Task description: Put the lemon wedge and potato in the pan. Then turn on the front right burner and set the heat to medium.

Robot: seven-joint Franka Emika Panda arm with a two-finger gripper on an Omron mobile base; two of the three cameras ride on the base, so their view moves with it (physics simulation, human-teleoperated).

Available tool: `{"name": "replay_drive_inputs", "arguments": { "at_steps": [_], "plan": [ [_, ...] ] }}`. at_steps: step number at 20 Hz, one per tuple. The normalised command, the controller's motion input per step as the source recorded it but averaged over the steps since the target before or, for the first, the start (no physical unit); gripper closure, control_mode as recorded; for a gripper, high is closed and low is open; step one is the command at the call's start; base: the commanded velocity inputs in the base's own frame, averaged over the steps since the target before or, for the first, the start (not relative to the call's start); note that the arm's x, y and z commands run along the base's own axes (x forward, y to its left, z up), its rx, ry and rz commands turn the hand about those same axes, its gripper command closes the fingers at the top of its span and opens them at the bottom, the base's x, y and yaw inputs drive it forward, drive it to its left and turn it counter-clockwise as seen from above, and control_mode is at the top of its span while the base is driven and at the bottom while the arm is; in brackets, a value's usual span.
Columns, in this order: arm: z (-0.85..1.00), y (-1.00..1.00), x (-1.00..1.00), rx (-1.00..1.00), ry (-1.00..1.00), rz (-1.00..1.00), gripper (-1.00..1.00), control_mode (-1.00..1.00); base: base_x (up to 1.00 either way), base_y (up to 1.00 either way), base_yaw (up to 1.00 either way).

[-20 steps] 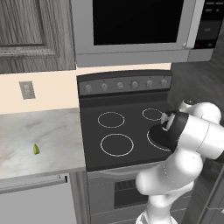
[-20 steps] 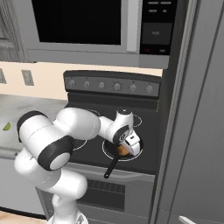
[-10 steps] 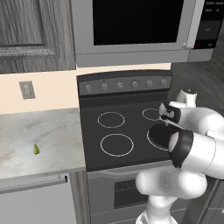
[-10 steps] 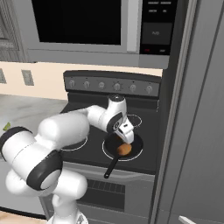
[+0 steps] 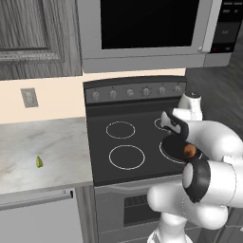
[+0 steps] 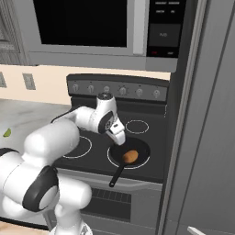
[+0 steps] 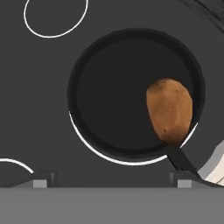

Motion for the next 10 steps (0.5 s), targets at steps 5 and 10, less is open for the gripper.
{"name": "replay_drive_inputs", "arguments": {
  "at_steps": [5, 10],
  "plan": [
    [0.00, 0.79, -0.09, 0.00, 0.00, 0.13, -1.00, -1.00, 0.00, 0.00, 0.00],
    [0.12, 0.81, -0.03, 0.00, 0.01, 0.20, -1.00, -1.00, 0.00, 0.00, 0.00]
  ]
}}
